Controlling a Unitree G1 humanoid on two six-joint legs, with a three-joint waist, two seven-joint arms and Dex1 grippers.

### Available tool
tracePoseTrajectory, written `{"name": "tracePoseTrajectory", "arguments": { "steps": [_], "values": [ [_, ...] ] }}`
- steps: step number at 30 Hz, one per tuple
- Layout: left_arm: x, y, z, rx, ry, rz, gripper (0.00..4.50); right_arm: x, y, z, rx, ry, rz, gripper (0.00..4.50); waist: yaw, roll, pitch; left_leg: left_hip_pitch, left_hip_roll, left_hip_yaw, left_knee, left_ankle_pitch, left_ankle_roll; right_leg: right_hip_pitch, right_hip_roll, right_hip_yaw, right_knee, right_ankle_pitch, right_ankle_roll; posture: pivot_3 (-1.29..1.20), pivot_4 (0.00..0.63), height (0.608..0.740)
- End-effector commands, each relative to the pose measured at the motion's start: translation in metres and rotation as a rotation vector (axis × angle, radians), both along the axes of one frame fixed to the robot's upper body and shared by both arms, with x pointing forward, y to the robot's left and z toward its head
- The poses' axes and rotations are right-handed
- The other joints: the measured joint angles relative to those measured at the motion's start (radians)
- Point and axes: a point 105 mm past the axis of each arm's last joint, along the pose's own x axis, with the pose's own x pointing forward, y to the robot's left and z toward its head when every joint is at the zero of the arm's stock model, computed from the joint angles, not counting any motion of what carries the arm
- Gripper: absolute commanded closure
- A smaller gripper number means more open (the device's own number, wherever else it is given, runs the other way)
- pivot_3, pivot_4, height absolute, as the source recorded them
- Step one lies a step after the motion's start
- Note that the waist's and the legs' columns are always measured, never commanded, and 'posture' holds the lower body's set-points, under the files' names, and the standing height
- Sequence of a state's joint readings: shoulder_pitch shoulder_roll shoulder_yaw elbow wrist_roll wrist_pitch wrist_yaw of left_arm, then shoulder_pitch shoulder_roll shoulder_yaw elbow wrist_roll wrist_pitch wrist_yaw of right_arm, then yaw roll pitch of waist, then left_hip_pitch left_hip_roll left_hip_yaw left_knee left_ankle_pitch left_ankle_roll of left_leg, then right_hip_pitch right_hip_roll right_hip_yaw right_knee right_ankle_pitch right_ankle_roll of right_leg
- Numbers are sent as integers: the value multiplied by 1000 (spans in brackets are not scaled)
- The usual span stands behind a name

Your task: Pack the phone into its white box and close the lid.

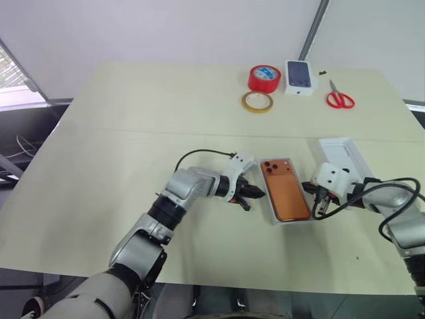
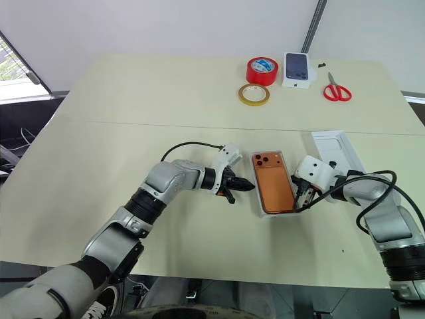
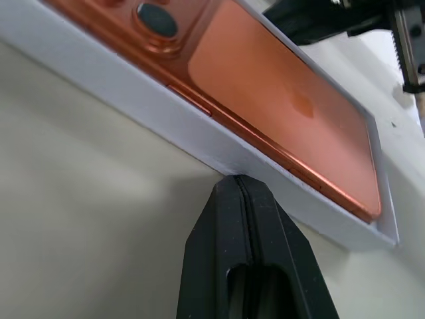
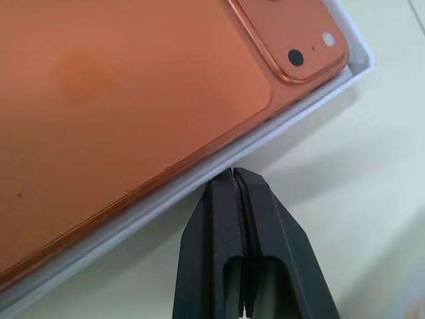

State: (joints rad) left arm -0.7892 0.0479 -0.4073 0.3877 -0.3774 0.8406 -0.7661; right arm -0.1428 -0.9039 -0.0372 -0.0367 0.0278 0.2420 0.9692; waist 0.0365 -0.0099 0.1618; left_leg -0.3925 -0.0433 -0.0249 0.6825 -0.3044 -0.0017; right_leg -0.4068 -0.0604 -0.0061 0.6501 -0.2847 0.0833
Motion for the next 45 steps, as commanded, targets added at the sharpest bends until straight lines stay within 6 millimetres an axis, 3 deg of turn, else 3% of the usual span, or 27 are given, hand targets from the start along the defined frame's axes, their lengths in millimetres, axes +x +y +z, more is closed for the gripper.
{"name": "tracePoseTrajectory", "arguments": {
  "steps": [1,7,12,18,19,21,22,28,29,30,34,35,37,45],
  "values": [
    [0,-10,13,-32,-62,-47,4500,-2,5,9,21,-30,27,4470,-3,1,0,0,0,0,0,0,0,0,0,0,0,0,0,0,150,740],
    [5,-5,10,-23,-92,-17,4500,-7,3,7,15,-17,24,4470,0,1,0,0,0,0,0,0,0,0,0,0,0,0,0,0,150,740],
    [13,10,16,-33,-122,28,4500,-6,-12,12,-33,-32,-2,4470,0,1,0,0,0,0,0,0,0,0,0,0,0,0,0,0,150,740],
    [20,47,35,-67,-259,72,4500,4,-18,54,131,-123,-82,4470,-9,2,0,0,1,0,0,0,-1,-1,0,0,1,0,0,0,150,740],
    [22,50,40,-97,-269,93,4500,7,-17,62,214,-121,-112,4232,-10,2,0,0,1,0,0,0,-1,-1,0,0,1,0,0,0,150,740],
    [22,57,51,-161,-264,99,3948,13,-15,69,209,-156,-112,3616,-9,2,0,0,1,0,0,0,-1,0,0,0,1,0,0,0,150,740],
    [22,59,54,-171,-291,96,3585,17,-16,69,196,-173,-125,3100,-9,2,0,0,1,0,0,0,-1,0,0,0,1,0,0,0,150,740],
    [22,88,77,-231,-522,64,594,35,-34,53,209,-165,-330,21,-8,2,0,0,1,0,-1,0,-1,-1,0,0,1,0,0,0,150,740],
    [22,93,78,-228,-545,63,130,36,-36,52,209,-169,-344,0,-8,2,0,0,1,0,-1,0,-1,-1,0,0,1,0,0,0,150,740],
    [22,101,78,-223,-563,58,47,39,-41,54,196,-189,-373,0,-9,2,0,0,1,0,-1,0,-1,-1,0,0,1,0,0,0,150,740],
    [17,130,80,-188,-691,47,47,42,-51,63,287,-153,-479,0,-24,3,0,0,1,0,0,0,-1,-1,0,0,1,0,0,0,150,740],
    [14,134,83,-196,-774,46,47,41,-50,61,292,-120,-483,0,-25,3,0,0,1,0,-1,0,-1,-1,0,0,1,0,0,0,150,740],
    [1,141,75,-208,-756,-23,47,34,-47,51,268,-23,-489,0,-25,3,0,0,1,0,-1,0,-1,-1,0,0,1,0,0,0,150,740],
    [-8,153,74,-197,-845,-84,47,25,-54,48,276,167,-621,0,-25,4,0,0,1,0,0,-4,7,-1,-1,1,1,0,0,0,150,740]
  ]
}}
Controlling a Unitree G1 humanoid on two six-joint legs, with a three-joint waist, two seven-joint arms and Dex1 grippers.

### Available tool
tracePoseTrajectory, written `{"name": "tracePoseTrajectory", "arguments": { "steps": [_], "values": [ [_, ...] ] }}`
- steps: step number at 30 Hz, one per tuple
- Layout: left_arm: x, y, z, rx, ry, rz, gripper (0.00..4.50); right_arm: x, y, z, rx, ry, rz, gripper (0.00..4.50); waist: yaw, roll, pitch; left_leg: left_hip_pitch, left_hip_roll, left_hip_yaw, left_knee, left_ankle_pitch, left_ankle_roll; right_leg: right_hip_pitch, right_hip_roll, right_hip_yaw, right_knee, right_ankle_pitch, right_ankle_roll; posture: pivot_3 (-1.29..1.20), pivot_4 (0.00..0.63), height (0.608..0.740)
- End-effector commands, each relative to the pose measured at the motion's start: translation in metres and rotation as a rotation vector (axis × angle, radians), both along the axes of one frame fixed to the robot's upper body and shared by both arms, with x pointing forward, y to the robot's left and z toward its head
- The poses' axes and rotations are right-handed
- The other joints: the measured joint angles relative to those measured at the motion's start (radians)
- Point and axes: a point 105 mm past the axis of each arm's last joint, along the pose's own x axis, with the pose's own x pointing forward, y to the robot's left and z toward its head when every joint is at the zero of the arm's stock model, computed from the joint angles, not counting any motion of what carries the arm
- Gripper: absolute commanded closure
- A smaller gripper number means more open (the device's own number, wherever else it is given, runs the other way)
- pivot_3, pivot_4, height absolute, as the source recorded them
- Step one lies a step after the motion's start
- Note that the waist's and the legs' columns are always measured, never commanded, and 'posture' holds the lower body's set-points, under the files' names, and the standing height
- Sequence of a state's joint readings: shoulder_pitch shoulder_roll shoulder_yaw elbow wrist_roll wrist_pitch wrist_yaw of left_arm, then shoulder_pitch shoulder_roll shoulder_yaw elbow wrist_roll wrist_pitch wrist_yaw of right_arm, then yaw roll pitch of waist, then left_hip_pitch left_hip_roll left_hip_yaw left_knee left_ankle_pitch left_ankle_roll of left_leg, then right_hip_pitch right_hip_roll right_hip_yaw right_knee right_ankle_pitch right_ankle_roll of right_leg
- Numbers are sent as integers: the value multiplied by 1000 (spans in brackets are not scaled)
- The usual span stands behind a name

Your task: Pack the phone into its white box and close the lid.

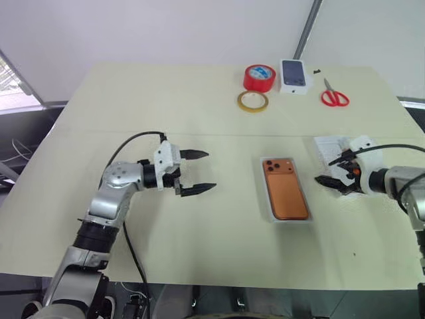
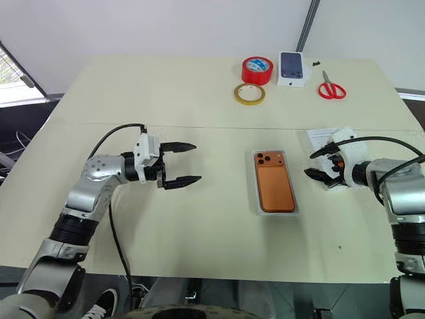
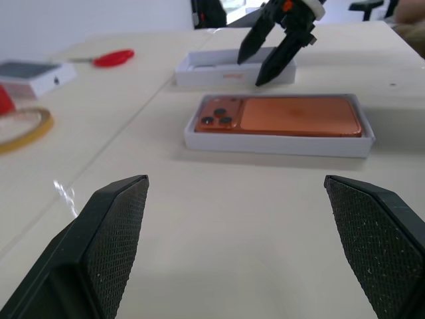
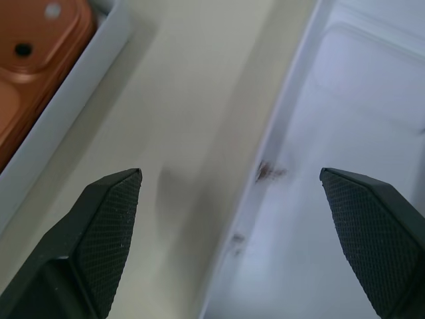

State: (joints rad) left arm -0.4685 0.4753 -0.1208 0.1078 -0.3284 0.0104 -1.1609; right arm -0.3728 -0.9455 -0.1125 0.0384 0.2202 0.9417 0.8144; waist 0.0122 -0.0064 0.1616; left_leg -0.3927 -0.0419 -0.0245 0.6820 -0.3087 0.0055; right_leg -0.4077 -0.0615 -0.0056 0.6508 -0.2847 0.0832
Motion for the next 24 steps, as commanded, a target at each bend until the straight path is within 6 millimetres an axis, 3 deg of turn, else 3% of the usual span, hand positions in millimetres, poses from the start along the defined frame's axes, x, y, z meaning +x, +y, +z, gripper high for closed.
{"name": "tracePoseTrajectory", "arguments": {
  "steps": [1,10,24],
  "values": [
    [-9,5,12,-15,-81,-36,47,3,-5,17,24,10,-84,0,-5,1,0,0,0,0,0,0,0,0,0,0,0,0,0,0,150,740],
    [-36,14,-2,25,-123,-91,47,1,9,15,78,173,-125,0,-7,2,0,0,0,0,-1,0,0,-1,0,0,0,0,0,0,150,740],
    [-53,4,-13,-5,-81,-56,47,18,4,10,-26,221,-143,0,-7,3,1,0,0,1,-1,-1,1,-1,0,0,-1,0,0,0,150,740]
  ]
}}
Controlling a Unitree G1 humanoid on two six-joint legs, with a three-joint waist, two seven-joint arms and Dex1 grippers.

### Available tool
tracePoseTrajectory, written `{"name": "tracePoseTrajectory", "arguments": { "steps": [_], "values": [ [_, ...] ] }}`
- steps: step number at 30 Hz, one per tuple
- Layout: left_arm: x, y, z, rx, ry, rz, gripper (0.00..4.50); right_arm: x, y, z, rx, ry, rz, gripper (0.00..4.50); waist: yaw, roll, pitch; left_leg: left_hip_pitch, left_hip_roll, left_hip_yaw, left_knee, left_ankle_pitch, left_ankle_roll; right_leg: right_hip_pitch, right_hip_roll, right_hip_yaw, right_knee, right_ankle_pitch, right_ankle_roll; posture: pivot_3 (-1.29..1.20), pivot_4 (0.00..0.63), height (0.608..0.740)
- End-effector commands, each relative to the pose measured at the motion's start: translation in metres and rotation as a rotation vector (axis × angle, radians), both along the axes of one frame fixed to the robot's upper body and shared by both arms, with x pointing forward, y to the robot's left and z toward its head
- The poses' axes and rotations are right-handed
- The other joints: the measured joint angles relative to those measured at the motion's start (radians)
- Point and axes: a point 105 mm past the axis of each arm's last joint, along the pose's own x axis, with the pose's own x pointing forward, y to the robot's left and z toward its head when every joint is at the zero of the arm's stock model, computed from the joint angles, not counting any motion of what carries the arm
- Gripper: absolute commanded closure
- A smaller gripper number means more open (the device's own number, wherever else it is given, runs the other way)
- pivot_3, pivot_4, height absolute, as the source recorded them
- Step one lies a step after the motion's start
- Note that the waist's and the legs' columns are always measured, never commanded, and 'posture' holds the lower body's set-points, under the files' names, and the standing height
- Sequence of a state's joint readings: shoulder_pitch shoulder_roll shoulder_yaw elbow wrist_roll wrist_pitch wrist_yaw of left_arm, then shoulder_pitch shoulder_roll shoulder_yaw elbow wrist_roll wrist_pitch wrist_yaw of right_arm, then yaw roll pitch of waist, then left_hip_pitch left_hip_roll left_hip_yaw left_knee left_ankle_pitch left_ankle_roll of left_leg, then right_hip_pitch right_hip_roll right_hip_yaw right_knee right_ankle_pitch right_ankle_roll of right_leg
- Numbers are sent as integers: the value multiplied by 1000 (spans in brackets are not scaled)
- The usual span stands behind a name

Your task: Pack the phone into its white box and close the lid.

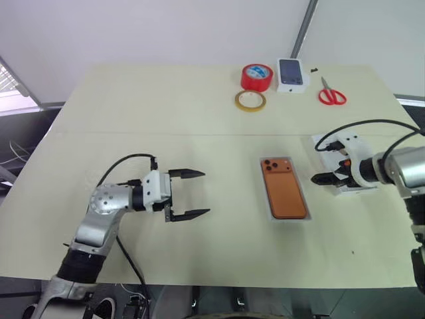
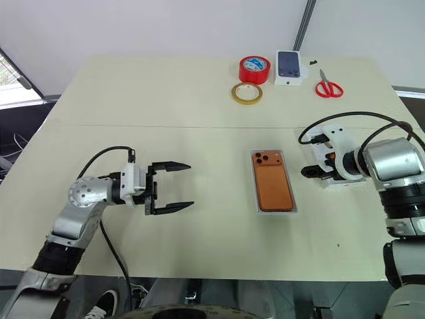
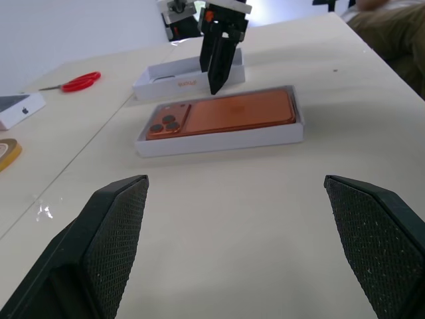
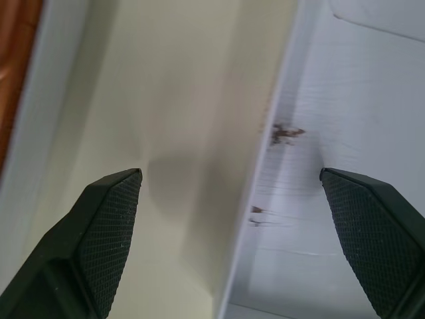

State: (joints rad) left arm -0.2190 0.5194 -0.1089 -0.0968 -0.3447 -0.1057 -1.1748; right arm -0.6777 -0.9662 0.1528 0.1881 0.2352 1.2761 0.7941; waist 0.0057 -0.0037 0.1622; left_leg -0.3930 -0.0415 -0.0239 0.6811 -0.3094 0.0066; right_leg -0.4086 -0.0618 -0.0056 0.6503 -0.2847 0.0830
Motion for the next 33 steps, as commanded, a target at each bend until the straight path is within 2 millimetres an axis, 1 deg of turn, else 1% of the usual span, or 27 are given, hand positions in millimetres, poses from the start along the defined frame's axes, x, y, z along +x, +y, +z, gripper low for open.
{"name": "tracePoseTrajectory", "arguments": {
  "steps": [1,4,6,7,12,13,14,19,22,26,27,29,31,33],
  "values": [
    [-5,-4,6,-11,-22,-1,47,6,-8,10,-36,-27,-18,0,0,0,0,0,0,0,0,0,0,0,0,0,0,0,0,0,150,740],
    [-5,-5,6,-22,-15,14,47,10,-7,12,-38,-21,-14,0,0,0,0,0,0,0,0,0,0,0,0,0,0,0,0,0,150,740],
    [-5,-7,6,-29,-11,20,0,11,-7,12,-36,-12,-22,506,0,0,0,0,0,0,0,0,0,0,0,0,0,0,0,0,150,740],
    [-5,-7,6,-31,-9,22,0,12,-7,12,-37,-11,-22,840,0,0,0,0,0,0,0,0,0,0,0,0,0,0,0,0,150,740],
    [-4,-9,6,-36,-2,36,0,13,-10,9,-57,-13,-38,3415,0,0,0,0,0,0,0,0,0,0,0,0,0,0,0,0,150,740],
    [-3,-9,6,-37,0,39,0,13,-11,9,-52,-14,-49,4052,0,0,0,0,0,0,0,0,0,0,0,0,0,0,0,0,150,740],
    [-3,-9,6,-37,1,41,0,13,-11,9,-50,-14,-53,4485,0,0,0,0,0,0,0,0,0,0,0,0,0,0,0,0,150,740],
    [1,-9,7,-38,2,53,0,16,-9,11,-33,-42,-72,4485,-1,0,0,0,0,0,0,0,0,0,0,0,0,0,0,0,150,740],
    [4,-8,8,-40,4,60,0,18,-4,17,29,-73,-68,4485,-2,1,0,0,0,0,0,0,0,0,0,0,0,0,0,0,150,740],
    [10,-7,10,-47,-3,75,0,24,6,32,91,-183,-7,4485,0,1,1,0,0,0,0,0,0,0,0,0,0,0,0,0,150,740],
    [11,-7,10,-50,-4,79,0,26,12,37,129,-224,0,4485,0,1,1,0,0,0,0,0,0,0,0,0,0,0,0,0,150,740],
    [14,-6,12,-62,-1,91,0,31,27,51,268,-312,10,4485,-4,1,1,0,0,0,-1,0,0,0,0,0,0,0,0,0,150,740],
    [16,-6,12,-65,7,96,0,34,46,71,399,-438,78,4485,-7,1,1,0,0,0,-1,0,0,-1,0,0,1,0,0,0,150,740],
    [20,-6,13,-76,16,112,0,33,60,88,580,-526,85,4485,-8,1,1,0,0,0,-1,0,0,-1,0,0,1,0,0,0,150,740]
  ]
}}
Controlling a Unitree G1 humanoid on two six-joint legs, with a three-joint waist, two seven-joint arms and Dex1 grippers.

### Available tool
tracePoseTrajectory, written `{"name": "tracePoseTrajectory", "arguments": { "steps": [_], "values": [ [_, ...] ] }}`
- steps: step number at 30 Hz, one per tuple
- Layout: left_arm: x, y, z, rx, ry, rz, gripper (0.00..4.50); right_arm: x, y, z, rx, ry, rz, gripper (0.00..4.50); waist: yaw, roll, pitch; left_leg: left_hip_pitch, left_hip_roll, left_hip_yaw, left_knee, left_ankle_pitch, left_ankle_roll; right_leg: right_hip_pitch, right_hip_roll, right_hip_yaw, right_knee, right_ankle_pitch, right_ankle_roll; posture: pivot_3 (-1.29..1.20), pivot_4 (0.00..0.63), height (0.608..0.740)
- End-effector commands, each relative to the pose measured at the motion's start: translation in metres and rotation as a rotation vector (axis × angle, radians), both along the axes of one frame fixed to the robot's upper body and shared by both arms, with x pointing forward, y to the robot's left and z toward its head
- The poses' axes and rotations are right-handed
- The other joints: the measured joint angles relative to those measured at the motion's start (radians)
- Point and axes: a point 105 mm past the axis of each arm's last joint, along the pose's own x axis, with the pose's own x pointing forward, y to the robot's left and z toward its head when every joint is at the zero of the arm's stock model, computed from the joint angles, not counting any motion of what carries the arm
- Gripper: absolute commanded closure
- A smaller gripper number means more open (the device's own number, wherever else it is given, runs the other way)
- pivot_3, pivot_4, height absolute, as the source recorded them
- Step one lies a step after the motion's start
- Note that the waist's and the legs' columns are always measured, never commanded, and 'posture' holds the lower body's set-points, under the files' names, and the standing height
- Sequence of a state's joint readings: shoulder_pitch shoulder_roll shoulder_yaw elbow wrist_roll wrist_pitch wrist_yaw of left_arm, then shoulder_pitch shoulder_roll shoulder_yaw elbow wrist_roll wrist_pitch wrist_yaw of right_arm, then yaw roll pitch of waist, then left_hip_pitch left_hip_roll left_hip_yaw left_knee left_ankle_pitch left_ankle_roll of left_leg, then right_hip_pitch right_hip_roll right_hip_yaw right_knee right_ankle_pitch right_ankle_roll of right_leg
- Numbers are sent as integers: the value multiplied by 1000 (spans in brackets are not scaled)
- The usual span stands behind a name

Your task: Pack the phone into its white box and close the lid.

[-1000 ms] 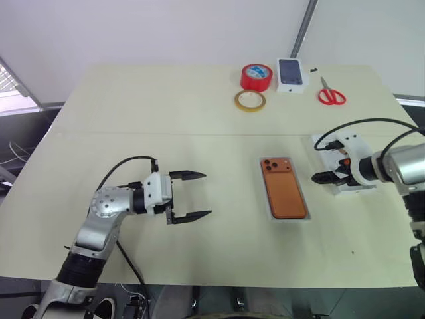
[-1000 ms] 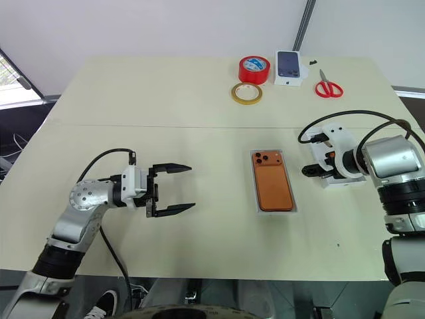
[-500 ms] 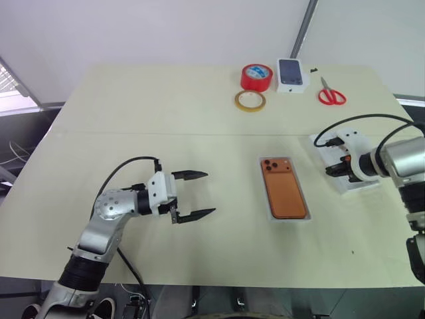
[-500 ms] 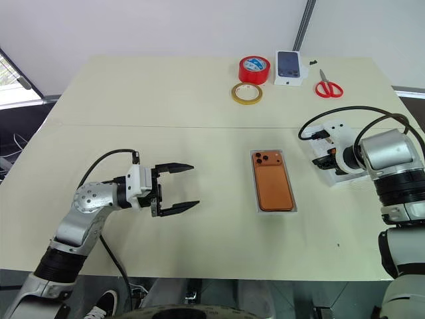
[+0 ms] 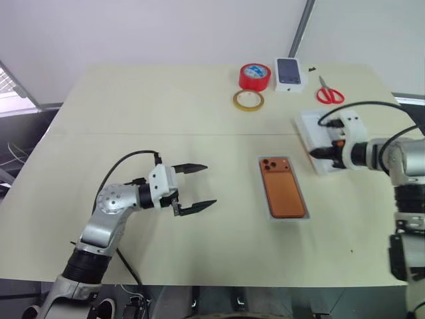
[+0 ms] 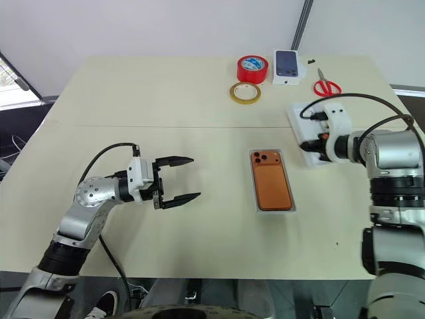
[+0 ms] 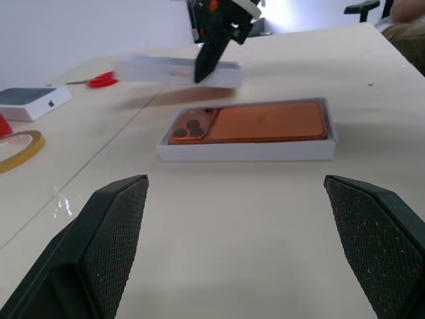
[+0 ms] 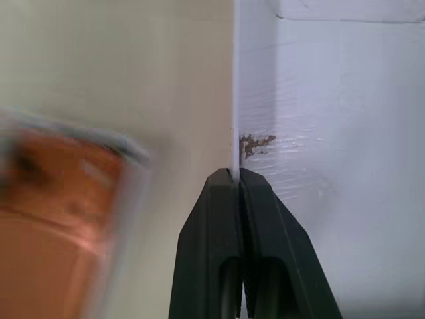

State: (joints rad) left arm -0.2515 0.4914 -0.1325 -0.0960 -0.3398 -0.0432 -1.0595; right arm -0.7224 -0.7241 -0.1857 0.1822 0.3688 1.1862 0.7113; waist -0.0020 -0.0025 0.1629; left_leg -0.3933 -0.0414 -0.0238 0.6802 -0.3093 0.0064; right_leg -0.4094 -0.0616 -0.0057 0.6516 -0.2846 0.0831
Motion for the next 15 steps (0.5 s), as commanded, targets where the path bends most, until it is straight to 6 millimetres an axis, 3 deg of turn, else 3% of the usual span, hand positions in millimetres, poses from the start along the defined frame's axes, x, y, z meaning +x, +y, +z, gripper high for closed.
{"name": "tracePoseTrajectory", "arguments": {
  "steps": [1,4,7,10,15],
  "values": [
    [8,2,10,-36,-12,38,0,-3,16,50,253,-225,24,4485,0,0,0,0,0,0,0,0,0,0,0,0,0,0,0,0,150,740],
    [14,0,13,-61,-1,63,0,-16,43,68,518,-262,100,4485,5,0,0,0,0,0,0,0,0,0,0,0,0,0,0,0,150,740],
    [16,0,16,-69,4,67,0,-41,74,74,684,-241,245,4485,6,0,0,0,0,0,0,0,0,0,0,0,1,0,0,0,150,740],
    [18,-3,21,-87,18,80,0,-62,93,67,844,-213,336,4485,8,0,0,0,0,0,-1,0,0,-1,0,0,2,0,0,0,150,740],
    [25,-3,31,-133,60,105,0,-108,115,48,882,-107,505,4485,13,1,0,-1,0,0,0,-1,1,0,-1,0,1,0,0,0,150,740]
  ]
}}
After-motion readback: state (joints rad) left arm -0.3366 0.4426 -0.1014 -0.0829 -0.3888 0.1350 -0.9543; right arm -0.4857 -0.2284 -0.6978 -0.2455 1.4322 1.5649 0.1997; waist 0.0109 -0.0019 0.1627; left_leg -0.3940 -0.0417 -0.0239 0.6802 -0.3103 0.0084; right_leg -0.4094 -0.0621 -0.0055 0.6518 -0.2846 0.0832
